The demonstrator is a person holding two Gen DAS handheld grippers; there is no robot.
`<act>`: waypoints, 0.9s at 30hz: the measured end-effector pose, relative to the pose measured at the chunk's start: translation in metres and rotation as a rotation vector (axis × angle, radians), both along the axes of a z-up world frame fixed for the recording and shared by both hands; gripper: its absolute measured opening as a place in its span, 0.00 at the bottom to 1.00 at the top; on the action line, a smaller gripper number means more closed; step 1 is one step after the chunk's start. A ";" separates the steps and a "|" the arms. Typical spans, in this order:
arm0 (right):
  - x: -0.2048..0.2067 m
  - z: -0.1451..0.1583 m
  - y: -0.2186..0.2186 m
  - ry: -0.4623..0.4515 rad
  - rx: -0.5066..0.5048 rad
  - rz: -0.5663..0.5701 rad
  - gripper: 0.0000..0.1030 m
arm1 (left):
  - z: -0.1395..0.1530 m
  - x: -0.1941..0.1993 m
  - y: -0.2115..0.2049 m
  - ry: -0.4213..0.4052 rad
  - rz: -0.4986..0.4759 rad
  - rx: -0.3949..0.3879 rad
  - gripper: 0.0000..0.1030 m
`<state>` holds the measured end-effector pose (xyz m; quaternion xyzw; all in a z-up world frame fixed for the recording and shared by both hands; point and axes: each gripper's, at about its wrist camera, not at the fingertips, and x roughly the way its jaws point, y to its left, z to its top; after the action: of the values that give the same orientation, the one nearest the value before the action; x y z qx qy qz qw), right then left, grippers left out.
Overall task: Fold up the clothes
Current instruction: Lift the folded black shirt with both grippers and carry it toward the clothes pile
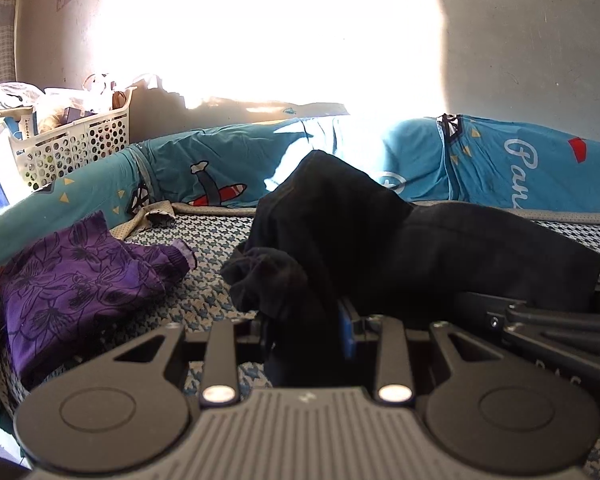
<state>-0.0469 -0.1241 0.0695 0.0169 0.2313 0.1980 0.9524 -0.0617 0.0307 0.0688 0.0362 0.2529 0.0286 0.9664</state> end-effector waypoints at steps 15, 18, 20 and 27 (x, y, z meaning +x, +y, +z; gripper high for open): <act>0.023 0.022 0.076 -0.022 -0.023 0.098 0.19 | 0.015 0.009 0.074 -0.052 0.117 -0.045 0.28; 0.030 0.026 0.090 -0.023 -0.019 0.121 0.19 | 0.018 0.011 0.089 -0.062 0.142 -0.052 0.28; 0.036 0.029 0.100 -0.019 -0.015 0.139 0.19 | 0.021 0.013 0.099 -0.072 0.160 -0.055 0.28; 0.053 0.041 0.135 -0.022 -0.001 0.196 0.19 | 0.031 0.019 0.134 -0.098 0.210 -0.037 0.28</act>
<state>0.0062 0.0111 0.1102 -0.0084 0.2217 0.2903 0.9309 -0.0426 0.1652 0.1001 -0.0099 0.2082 0.1267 0.9698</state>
